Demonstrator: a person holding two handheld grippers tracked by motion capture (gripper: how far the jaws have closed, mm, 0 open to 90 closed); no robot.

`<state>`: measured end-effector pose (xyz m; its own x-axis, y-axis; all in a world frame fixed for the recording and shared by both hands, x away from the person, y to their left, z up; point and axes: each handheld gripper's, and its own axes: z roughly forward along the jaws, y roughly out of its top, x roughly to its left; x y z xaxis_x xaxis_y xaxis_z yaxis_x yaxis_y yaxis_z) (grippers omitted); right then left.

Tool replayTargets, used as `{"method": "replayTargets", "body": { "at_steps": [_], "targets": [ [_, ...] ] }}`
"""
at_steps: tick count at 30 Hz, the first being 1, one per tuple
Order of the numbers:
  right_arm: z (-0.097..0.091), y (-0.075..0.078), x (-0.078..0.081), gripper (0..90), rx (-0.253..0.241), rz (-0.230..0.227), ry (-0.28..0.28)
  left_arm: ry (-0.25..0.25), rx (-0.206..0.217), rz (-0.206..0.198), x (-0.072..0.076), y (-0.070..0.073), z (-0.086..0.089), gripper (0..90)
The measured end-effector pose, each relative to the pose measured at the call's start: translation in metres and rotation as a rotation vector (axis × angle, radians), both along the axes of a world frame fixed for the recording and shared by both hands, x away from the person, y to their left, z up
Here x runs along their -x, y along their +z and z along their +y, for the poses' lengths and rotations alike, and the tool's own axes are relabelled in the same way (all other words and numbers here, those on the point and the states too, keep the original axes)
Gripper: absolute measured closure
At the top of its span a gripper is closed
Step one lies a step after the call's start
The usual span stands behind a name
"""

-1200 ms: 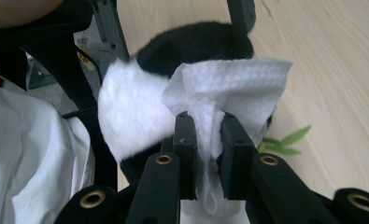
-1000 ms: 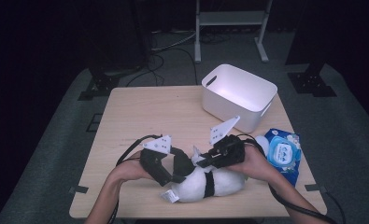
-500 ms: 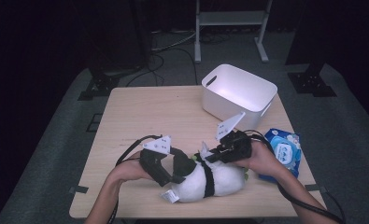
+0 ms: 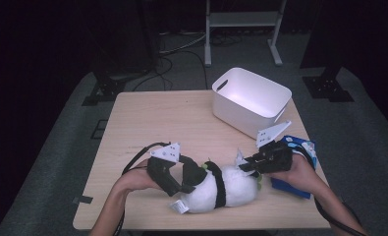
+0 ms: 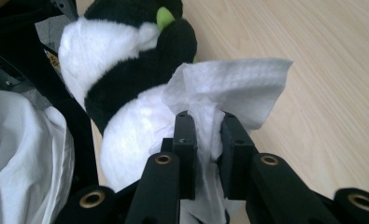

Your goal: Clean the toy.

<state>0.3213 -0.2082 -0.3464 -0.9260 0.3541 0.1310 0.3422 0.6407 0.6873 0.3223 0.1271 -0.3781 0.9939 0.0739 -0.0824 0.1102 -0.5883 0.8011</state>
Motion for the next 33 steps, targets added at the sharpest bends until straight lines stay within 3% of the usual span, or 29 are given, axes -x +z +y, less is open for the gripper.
{"method": "replayTargets", "body": {
  "at_steps": [8, 17, 21, 28, 33],
  "targets": [
    [0.004, 0.000, 0.003, 78.1, -0.013, -0.006, 0.018, 0.012, 0.002, 0.002, -0.001, 0.001, -0.001, 7.2],
    [0.041, 0.001, 0.006, 77.9, -0.020, 0.001, 0.125, 0.024, 0.003, 0.003, -0.002, 0.001, -0.001, 7.2],
    [0.061, -0.007, 0.008, 77.9, 0.035, 0.004, 0.169, 0.033, 0.006, 0.001, -0.002, 0.004, 0.001, 7.2],
    [0.063, -0.011, 0.008, 78.1, 0.032, 0.030, 0.191, 0.067, 0.014, 0.006, -0.006, 0.007, 0.008, 7.2],
    [0.063, -0.011, 0.012, 78.0, 0.034, 0.033, 0.196, 0.049, -0.002, 0.049, -0.006, 0.003, 0.004, 7.1]
  ]
}}
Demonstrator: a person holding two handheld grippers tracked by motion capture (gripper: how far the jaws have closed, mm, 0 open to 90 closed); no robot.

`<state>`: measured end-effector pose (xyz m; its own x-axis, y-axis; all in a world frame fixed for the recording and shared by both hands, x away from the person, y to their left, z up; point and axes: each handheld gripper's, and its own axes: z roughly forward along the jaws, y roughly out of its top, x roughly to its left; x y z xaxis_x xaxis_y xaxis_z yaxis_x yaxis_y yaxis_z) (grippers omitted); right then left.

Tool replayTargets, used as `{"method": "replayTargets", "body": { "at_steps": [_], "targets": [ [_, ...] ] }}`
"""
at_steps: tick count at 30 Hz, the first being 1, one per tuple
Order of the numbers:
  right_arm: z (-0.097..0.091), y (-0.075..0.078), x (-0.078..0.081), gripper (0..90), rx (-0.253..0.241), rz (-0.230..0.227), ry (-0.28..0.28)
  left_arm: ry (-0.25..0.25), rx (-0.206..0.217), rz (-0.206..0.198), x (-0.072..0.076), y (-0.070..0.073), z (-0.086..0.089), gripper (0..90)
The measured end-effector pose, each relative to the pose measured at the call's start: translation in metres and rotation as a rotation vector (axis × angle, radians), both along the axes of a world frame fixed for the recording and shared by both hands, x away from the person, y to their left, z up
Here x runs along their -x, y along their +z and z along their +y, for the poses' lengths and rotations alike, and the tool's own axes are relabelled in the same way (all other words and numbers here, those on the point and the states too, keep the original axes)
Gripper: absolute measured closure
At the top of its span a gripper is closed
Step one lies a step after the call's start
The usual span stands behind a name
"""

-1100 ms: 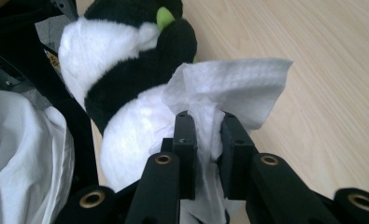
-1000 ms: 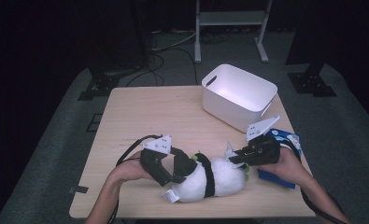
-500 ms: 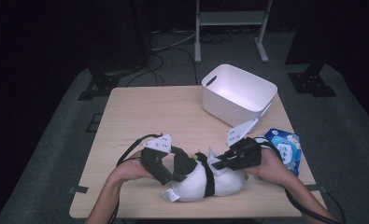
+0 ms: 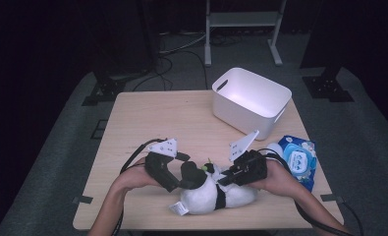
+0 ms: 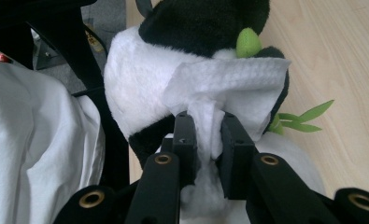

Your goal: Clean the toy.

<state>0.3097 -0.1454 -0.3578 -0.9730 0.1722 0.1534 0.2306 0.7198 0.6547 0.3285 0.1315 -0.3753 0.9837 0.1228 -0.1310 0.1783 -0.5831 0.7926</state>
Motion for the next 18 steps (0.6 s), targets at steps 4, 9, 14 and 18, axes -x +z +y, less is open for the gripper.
{"method": "replayTargets", "body": {
  "at_steps": [4, 9, 14, 18],
  "targets": [
    [0.0020, 0.0015, 0.0013, 77.8, 0.004, 0.009, 0.020, -0.035, -0.013, 0.056, -0.0013, -0.0053, -0.0044, 7.2],
    [0.0035, 0.0020, 0.0017, 77.6, 0.009, 0.013, 0.034, -0.081, 0.010, 0.121, -0.0052, -0.0100, -0.0044, 15.8],
    [0.0007, 0.0012, 0.0000, 77.5, -0.006, 0.018, 0.020, -0.079, 0.028, 0.112, -0.0066, -0.0068, -0.0029, 28.4],
    [-0.0013, -0.0005, -0.0008, 77.5, -0.021, 0.023, 0.008, -0.089, 0.032, 0.104, -0.0100, -0.0051, -0.0036, 33.5]
  ]
}}
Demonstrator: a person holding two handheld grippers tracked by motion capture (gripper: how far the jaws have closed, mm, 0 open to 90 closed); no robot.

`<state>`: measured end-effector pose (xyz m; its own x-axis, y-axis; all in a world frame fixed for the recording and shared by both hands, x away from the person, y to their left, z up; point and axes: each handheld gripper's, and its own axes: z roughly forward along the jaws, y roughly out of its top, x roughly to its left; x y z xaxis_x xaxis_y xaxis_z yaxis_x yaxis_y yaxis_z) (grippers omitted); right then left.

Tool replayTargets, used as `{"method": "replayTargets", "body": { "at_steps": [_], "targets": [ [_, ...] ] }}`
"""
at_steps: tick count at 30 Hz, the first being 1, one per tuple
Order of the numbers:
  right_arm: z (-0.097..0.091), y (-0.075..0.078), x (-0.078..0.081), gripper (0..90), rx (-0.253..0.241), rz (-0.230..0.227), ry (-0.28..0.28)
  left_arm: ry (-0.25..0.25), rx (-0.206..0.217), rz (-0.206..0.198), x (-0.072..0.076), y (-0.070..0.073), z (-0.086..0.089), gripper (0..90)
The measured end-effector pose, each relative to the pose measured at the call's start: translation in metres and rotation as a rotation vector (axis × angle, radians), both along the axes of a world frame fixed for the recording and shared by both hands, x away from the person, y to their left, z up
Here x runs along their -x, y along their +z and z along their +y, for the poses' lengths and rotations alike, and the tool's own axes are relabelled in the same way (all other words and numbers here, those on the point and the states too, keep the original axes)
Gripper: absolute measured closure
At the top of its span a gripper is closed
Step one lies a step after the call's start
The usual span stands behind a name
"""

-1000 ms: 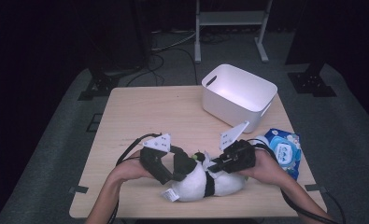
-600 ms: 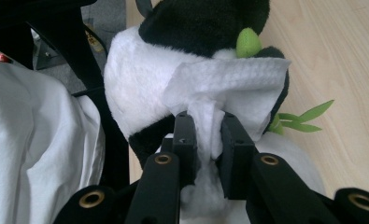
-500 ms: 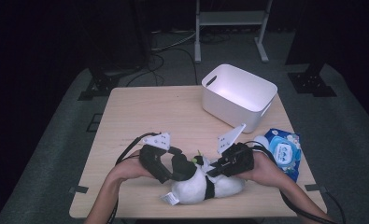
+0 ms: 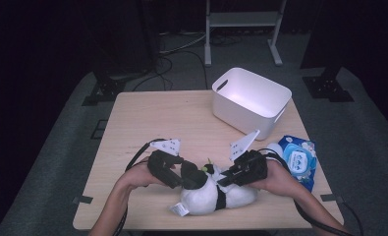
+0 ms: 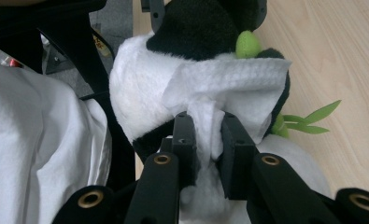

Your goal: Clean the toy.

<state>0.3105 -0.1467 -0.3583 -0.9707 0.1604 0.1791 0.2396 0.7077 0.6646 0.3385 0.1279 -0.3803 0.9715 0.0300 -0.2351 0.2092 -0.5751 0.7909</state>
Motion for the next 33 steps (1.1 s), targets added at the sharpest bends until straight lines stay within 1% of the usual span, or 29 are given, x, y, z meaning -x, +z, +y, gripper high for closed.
{"method": "replayTargets", "body": {
  "at_steps": [4, 6, 9, 11, 12, 15, 17, 19, 20, 21, 23, 24, 26, 27, 28, 30, 31, 33],
  "targets": [
    [0.000, -0.002, 0.000, 77.6, -0.004, 0.005, -0.005, -0.005, -0.014, -0.003, -0.005, 0.003, -0.002, 33.8],
    [0.000, -0.003, 0.000, 77.7, -0.005, 0.004, -0.007, -0.002, -0.027, -0.013, -0.008, 0.007, -0.005, 34.0],
    [-0.002, -0.003, 0.000, 77.7, -0.010, 0.005, -0.016, -0.013, -0.049, -0.035, -0.014, 0.012, -0.011, 34.4],
    [-0.004, -0.004, 0.000, 77.7, -0.017, 0.005, -0.026, -0.007, -0.055, -0.034, -0.018, 0.015, -0.014, 34.6],
    [-0.005, -0.004, 0.000, 77.7, -0.021, 0.003, -0.026, -0.012, -0.061, -0.041, -0.021, 0.017, -0.017, 34.7],
    [-0.008, -0.005, 0.001, 77.7, -0.027, -0.001, -0.039, -0.009, -0.063, -0.038, -0.028, 0.021, -0.023, 35.2],
    [-0.008, -0.006, 0.002, 77.7, -0.029, -0.002, -0.041, -0.004, -0.061, -0.026, -0.029, 0.021, -0.024, 35.4],
    [-0.007, -0.007, 0.004, 77.7, -0.028, 0.002, -0.029, -0.013, -0.064, -0.017, -0.028, 0.021, -0.024, 35.2],
    [-0.006, -0.008, 0.004, 77.8, -0.024, -0.003, -0.022, -0.015, -0.063, -0.009, -0.027, 0.020, -0.023, 33.7],
    [-0.004, -0.008, 0.005, 77.9, -0.022, -0.004, -0.019, -0.020, -0.072, -0.004, -0.025, 0.019, -0.023, 31.0],
    [-0.001, -0.009, 0.007, 78.0, -0.015, -0.011, 0.000, -0.016, -0.074, 0.009, -0.021, 0.017, -0.021, 26.8],
    [0.002, -0.009, 0.008, 78.0, -0.007, -0.014, 0.001, -0.019, -0.078, 0.012, -0.020, 0.016, -0.021, 21.9],
    [0.003, -0.008, 0.008, 78.0, -0.004, -0.014, 0.005, -0.018, -0.082, 0.018, -0.018, 0.013, -0.022, 16.7],
    [0.004, -0.009, 0.008, 78.1, -0.003, -0.015, 0.005, -0.022, -0.091, 0.023, -0.016, 0.011, -0.025, 13.5],
    [0.004, -0.009, 0.007, 78.1, -0.003, -0.011, 0.005, -0.028, -0.103, 0.016, -0.015, 0.009, -0.027, 8.9],
    [0.004, -0.008, 0.005, 78.1, -0.002, -0.010, 0.003, -0.026, -0.111, 0.021, -0.014, 0.006, -0.031, 4.7],
    [0.004, -0.008, 0.005, 78.1, -0.003, -0.007, -0.001, -0.026, -0.123, 0.017, -0.013, 0.004, -0.033, 3.0],
    [0.003, -0.008, 0.004, 78.1, -0.007, -0.010, -0.003, -0.027, -0.128, 0.009, -0.011, 0.001, -0.037, 0.0]
  ]
}}
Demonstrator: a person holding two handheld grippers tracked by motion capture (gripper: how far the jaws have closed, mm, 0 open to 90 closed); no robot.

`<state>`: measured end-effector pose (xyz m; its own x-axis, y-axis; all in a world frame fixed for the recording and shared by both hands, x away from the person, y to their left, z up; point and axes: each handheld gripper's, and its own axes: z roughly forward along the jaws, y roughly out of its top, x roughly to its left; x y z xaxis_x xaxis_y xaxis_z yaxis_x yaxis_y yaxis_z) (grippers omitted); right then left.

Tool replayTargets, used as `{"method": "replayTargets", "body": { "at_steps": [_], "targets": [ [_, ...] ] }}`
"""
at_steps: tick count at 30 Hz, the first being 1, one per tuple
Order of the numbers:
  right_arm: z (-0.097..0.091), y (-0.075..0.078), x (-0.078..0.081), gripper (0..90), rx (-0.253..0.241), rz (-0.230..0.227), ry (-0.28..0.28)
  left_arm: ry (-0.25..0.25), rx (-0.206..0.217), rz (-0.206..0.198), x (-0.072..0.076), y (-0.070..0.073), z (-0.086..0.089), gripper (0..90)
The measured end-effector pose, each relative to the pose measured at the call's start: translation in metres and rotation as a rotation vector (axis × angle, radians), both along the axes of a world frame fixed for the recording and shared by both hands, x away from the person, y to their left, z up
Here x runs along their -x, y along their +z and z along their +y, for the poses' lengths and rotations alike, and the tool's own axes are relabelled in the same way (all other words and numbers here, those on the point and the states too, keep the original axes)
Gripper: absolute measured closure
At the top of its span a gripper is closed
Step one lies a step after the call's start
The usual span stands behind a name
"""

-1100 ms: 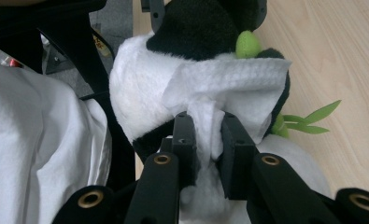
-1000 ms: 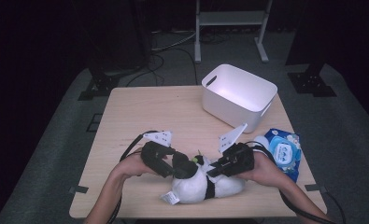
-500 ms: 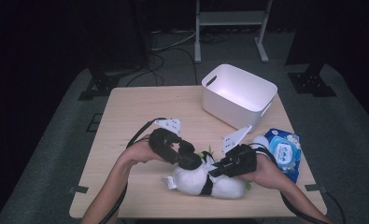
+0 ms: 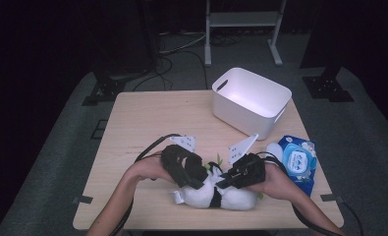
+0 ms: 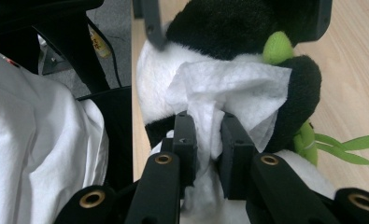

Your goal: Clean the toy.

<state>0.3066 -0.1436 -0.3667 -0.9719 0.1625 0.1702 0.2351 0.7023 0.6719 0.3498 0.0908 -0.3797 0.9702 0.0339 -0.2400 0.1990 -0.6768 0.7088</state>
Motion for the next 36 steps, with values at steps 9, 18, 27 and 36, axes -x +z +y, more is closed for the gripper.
{"method": "replayTargets", "body": {
  "at_steps": [9, 18, 27, 36],
  "targets": [
    [-0.003, 0.001, -0.002, 77.8, -0.005, -0.001, -0.013, -0.005, 0.018, -0.016, 0.004, -0.003, -0.002, 21.4],
    [-0.007, 0.009, -0.014, 77.6, -0.001, -0.022, -0.054, 0.001, 0.067, -0.121, -0.003, 0.008, 0.004, 40.0],
    [0.000, 0.015, -0.030, 77.5, 0.013, -0.061, -0.097, 0.031, 0.051, -0.211, -0.018, 0.015, 0.011, 42.1],
    [0.002, 0.024, -0.052, 77.5, -0.011, -0.057, -0.135, 0.011, 0.070, -0.218, -0.014, 0.008, 0.020, 39.2]
  ]
}}
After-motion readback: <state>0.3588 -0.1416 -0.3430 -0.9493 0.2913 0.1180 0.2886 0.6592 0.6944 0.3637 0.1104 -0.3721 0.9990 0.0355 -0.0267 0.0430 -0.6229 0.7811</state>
